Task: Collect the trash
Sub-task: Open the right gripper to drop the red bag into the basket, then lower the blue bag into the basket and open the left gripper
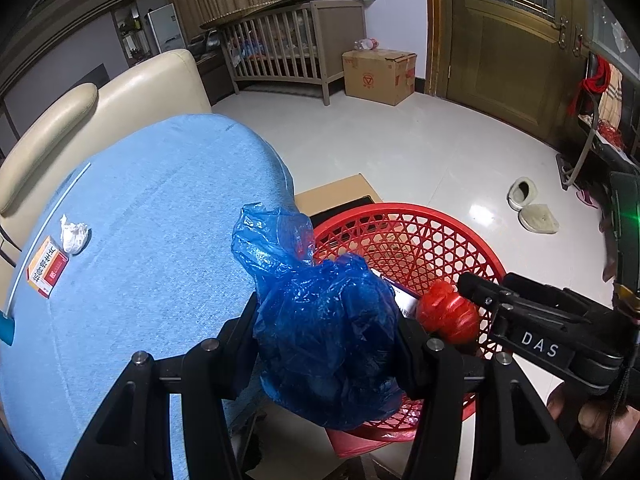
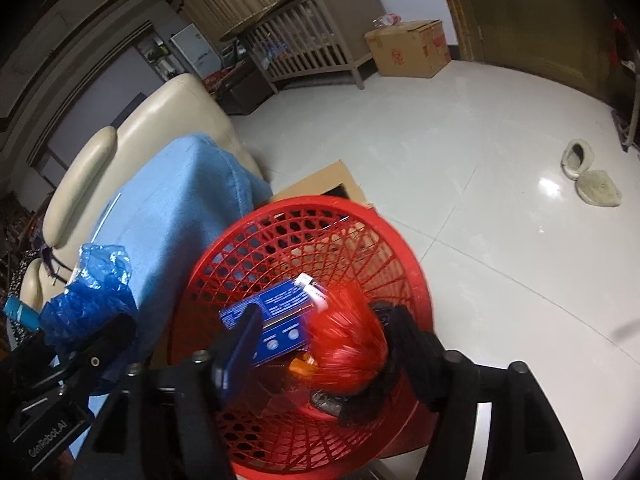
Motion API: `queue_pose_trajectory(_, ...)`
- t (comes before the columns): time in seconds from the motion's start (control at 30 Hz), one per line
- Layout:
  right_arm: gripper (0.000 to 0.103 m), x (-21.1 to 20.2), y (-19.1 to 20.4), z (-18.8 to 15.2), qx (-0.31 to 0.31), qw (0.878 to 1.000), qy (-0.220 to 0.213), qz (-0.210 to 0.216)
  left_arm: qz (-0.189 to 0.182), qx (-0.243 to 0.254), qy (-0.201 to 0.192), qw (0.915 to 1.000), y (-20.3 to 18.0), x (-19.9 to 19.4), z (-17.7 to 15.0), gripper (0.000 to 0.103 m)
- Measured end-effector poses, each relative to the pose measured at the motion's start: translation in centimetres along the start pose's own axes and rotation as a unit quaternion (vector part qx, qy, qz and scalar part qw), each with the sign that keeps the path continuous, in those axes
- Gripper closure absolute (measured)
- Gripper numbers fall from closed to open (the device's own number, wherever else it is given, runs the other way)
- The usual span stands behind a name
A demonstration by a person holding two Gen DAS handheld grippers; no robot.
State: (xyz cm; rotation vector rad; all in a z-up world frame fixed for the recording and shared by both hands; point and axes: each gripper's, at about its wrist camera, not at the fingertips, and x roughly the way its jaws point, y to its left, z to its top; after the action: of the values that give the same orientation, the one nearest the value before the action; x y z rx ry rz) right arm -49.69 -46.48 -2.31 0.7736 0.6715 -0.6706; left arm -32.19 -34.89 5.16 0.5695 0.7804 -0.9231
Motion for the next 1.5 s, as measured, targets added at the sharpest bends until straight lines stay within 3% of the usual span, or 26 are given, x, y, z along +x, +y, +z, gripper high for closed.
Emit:
queue_pose_trajectory(0.67,0.033,-6.1,-2.0,2.1,0.057,0.992,-0.109,-0.009,-0.030,0.022,0.018,0.9992,-2.7,1.2,0.4,0.045)
queue_pose_trajectory(1.5,0.033,-10.5,-0.9,4.0,0.061,0.983,-0.174,-0.003,-0.036,0.057,0.032,0.9972,-4.5,2.5,0.6,0.043)
